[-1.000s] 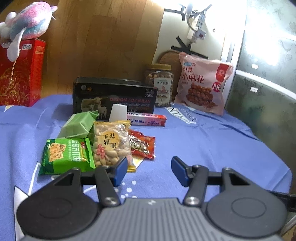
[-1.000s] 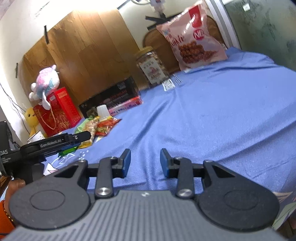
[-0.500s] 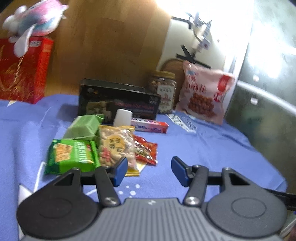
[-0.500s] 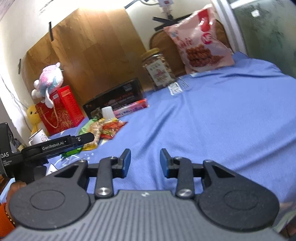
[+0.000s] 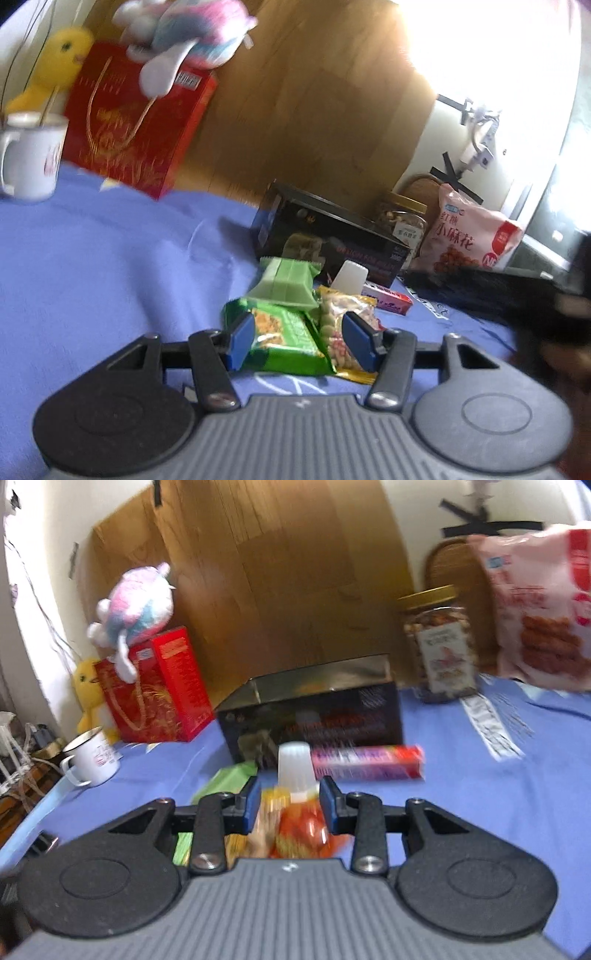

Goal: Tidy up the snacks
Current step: 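Grasp the white yogurt cup with the right tool and lift it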

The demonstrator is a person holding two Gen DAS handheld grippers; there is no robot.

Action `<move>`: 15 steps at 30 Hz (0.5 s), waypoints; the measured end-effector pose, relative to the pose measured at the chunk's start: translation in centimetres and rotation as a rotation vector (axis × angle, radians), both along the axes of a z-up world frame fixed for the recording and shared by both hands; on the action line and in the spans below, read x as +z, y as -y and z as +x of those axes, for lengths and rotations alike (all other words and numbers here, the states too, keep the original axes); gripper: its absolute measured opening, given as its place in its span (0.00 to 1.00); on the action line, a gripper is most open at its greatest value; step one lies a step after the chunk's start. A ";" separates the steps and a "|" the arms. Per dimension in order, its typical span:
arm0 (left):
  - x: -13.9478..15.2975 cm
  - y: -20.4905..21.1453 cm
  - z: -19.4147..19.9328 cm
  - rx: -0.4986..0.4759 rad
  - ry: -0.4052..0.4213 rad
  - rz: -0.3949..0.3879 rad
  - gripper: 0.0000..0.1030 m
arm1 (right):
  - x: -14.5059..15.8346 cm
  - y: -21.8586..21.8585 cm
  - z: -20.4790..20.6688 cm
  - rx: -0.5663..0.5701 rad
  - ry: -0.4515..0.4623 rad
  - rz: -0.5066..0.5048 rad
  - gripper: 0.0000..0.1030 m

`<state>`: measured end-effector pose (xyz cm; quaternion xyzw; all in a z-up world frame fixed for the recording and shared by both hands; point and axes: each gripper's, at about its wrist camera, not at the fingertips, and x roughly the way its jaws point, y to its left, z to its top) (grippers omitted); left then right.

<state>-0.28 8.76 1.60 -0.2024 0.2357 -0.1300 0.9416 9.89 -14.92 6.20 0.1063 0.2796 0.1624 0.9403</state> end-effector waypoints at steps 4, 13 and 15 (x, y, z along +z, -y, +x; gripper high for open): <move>-0.3 -0.2 0.4 -0.019 0.003 -0.022 0.52 | -1.4 -1.7 4.6 -0.021 -0.057 -0.043 0.39; -0.6 -0.3 0.3 -0.074 0.018 -0.055 0.52 | -2.1 2.2 0.9 -0.063 -0.062 0.002 0.32; -0.5 -0.1 0.3 -0.088 0.023 -0.050 0.52 | -2.4 4.4 -1.8 -0.101 -0.064 0.039 0.32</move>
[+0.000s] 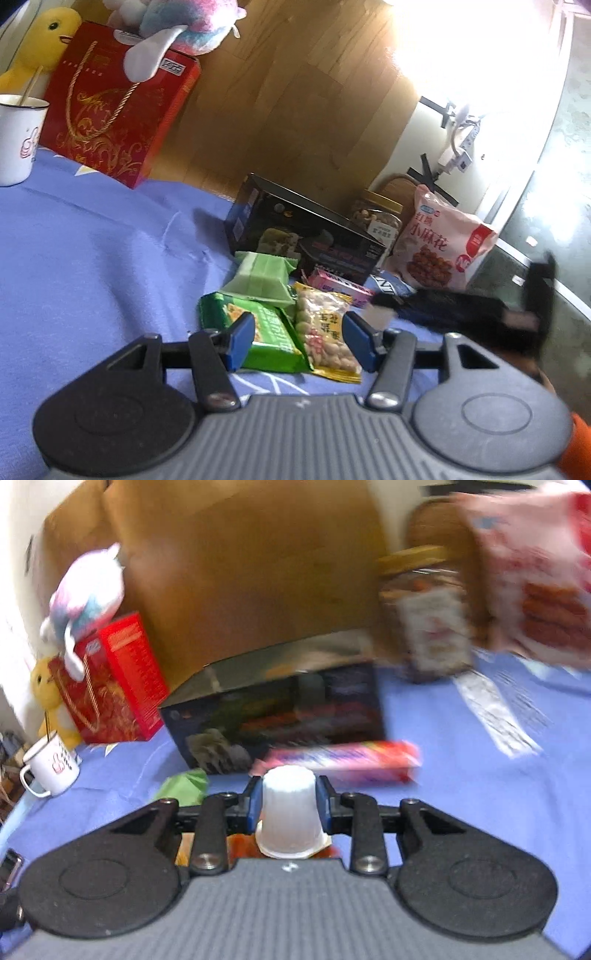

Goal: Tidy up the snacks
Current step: 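Grasp the white yogurt cup with the right tool and lift it, then pass the white cup from the right tool to the left tool, then lower the white cup into the black box and open the left tool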

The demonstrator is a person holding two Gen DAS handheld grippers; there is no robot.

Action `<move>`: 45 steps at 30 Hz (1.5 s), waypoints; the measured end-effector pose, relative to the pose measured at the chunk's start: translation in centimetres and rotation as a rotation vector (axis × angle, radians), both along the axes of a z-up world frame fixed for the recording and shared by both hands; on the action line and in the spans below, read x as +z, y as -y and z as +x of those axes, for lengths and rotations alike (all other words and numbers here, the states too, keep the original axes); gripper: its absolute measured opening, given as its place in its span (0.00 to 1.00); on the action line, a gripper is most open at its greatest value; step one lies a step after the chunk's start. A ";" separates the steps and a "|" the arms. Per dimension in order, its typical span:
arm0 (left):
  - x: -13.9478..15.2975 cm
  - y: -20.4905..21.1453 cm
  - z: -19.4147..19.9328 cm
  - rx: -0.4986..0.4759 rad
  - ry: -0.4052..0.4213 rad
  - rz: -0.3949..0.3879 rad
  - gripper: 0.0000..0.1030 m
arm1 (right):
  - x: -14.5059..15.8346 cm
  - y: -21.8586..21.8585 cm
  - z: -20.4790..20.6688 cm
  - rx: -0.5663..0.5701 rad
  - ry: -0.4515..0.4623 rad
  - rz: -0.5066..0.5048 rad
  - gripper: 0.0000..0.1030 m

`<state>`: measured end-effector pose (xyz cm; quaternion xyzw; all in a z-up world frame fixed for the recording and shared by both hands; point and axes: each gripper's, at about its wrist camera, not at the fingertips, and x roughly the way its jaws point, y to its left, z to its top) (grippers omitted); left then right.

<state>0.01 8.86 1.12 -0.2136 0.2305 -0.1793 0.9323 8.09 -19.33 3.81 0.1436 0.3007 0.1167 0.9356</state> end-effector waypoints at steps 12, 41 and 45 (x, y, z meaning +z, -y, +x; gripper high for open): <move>1.5 4.2 -0.3 -0.155 -0.027 0.034 0.52 | -1.1 4.7 -11.7 0.029 0.078 0.007 0.34; 2.0 19.6 -0.9 -0.561 -0.107 0.245 0.12 | -3.4 6.9 -15.7 0.041 0.105 -0.097 0.36; 4.5 18.4 -0.5 -0.517 -0.038 0.226 0.12 | -1.7 6.5 -14.0 0.059 0.145 -0.058 0.36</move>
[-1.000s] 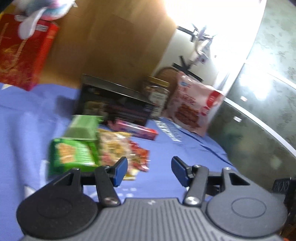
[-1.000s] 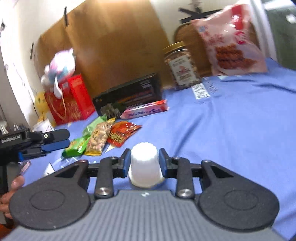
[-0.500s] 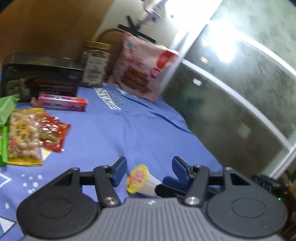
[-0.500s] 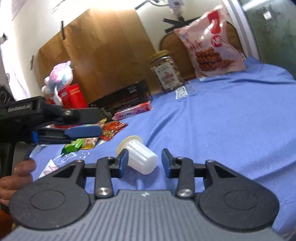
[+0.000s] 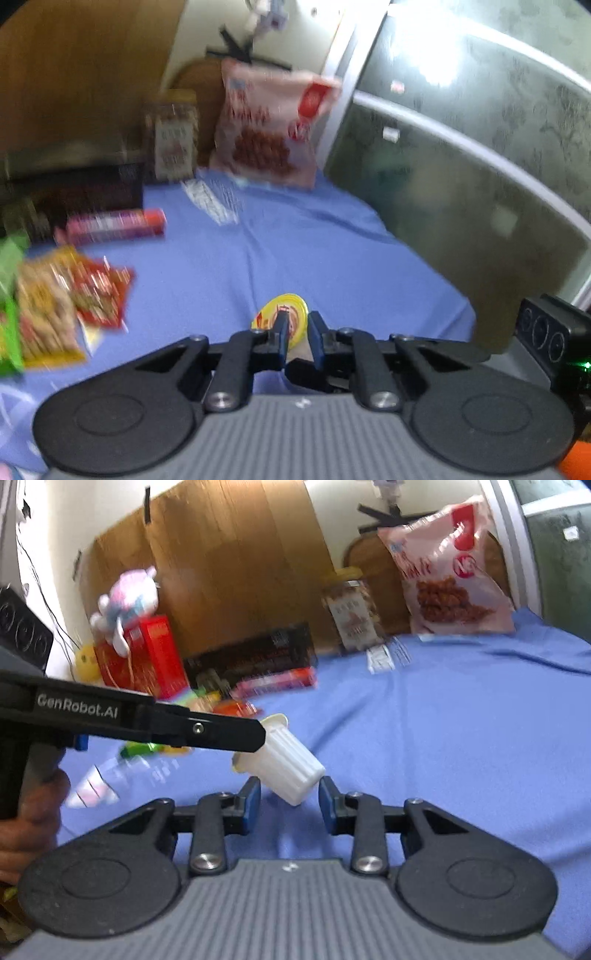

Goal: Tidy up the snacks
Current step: 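Lower the white cup into the black box and open the left tool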

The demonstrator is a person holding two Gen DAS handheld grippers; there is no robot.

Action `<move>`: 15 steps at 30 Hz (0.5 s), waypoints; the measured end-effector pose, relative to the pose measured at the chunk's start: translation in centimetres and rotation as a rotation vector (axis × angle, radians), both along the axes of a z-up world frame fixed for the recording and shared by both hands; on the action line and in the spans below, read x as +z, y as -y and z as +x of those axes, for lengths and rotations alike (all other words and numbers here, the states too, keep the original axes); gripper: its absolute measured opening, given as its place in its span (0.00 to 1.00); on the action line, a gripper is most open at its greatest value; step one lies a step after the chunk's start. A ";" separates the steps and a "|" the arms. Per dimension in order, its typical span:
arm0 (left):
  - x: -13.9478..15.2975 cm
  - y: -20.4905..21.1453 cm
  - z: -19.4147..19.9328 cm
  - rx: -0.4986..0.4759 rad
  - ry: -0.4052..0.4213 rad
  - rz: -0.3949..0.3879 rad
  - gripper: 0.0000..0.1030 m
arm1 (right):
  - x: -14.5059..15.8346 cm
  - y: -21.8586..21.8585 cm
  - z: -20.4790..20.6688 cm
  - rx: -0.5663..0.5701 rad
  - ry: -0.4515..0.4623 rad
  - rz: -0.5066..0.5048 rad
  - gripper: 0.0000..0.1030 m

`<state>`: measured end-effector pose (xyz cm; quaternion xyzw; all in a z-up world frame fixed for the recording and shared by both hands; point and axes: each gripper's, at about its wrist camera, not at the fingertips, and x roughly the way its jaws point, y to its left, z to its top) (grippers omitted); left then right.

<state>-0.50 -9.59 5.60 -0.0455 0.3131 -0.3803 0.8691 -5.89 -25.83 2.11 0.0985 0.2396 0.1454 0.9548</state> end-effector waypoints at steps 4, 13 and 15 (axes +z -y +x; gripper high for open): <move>3.5 -2.2 2.8 0.090 0.109 -0.024 0.12 | 3.4 -2.2 5.2 0.059 0.080 -0.037 0.36; 6.5 -7.5 15.9 0.323 0.195 -0.074 0.13 | 7.2 -9.4 21.2 0.109 0.132 -0.143 0.38; 5.1 -8.1 18.6 0.353 0.156 -0.062 0.13 | 6.7 -10.6 23.3 0.104 0.084 -0.186 0.39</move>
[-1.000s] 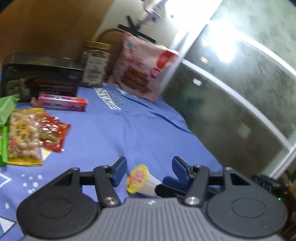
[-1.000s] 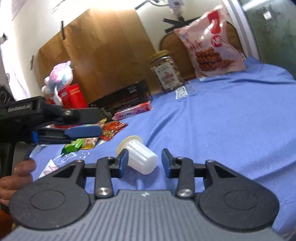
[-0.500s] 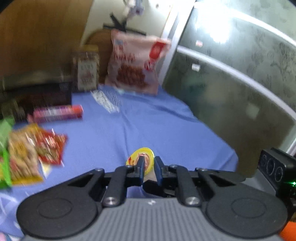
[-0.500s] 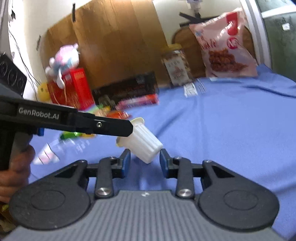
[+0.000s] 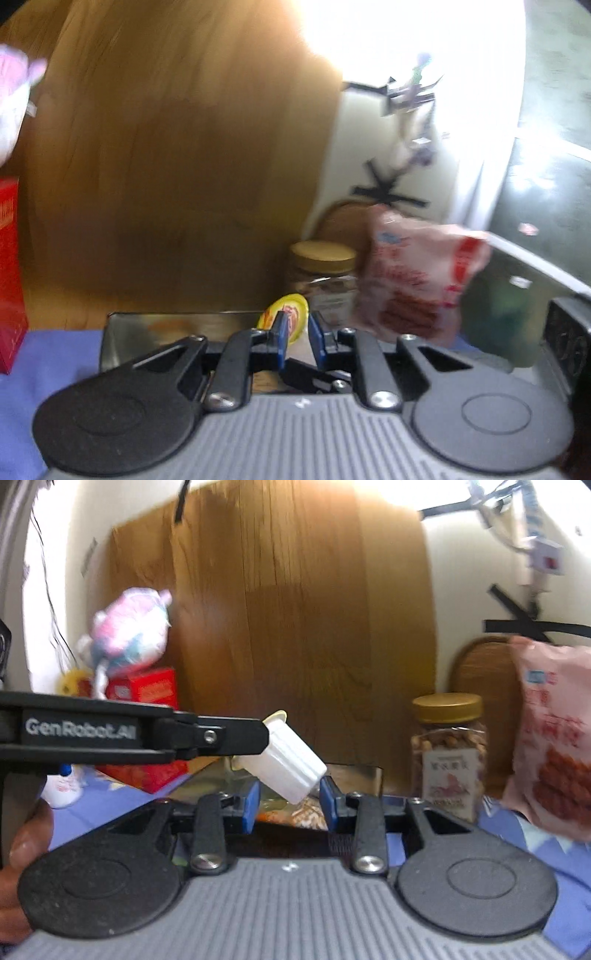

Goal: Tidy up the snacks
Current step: 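Lower the white cup into the black box and open the left tool, then grasp the pink candy box with the right tool, hand it to the left tool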

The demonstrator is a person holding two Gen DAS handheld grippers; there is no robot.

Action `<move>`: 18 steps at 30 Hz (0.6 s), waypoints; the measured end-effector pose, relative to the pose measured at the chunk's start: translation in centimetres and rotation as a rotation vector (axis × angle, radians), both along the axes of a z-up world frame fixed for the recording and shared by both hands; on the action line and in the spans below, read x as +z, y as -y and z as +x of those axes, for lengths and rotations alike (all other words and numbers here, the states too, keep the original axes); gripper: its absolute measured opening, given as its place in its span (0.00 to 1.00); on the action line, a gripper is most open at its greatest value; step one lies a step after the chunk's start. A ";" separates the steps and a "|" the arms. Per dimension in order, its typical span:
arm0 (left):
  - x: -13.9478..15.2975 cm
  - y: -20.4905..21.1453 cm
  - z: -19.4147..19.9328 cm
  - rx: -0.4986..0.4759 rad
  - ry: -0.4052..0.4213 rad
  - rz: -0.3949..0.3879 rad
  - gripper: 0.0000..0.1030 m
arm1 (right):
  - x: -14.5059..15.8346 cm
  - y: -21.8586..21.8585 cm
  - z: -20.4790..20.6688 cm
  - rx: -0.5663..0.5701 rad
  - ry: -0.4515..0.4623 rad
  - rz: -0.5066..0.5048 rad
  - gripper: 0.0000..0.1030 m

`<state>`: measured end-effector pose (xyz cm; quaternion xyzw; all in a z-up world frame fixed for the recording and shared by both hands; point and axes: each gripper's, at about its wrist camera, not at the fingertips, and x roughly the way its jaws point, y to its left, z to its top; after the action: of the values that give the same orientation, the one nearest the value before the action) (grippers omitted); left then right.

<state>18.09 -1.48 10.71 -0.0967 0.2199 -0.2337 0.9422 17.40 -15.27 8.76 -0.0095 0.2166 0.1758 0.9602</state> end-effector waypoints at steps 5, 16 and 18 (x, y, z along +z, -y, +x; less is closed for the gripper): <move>-2.7 -1.2 1.9 0.076 -0.072 0.017 0.14 | 0.1 2.5 -3.4 -0.087 0.008 0.096 0.38; 0.1 -2.6 -7.4 0.011 -0.004 -0.028 0.20 | -4.9 9.8 -16.0 -0.234 -0.106 0.191 0.39; -0.3 -3.6 -8.5 0.006 -0.053 -0.026 0.20 | -5.6 9.8 -16.1 -0.236 -0.135 0.235 0.39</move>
<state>9.59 2.11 10.39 -0.1157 0.2413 -0.2312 0.9354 1.33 -25.08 3.20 0.1398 0.2580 0.0860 0.9521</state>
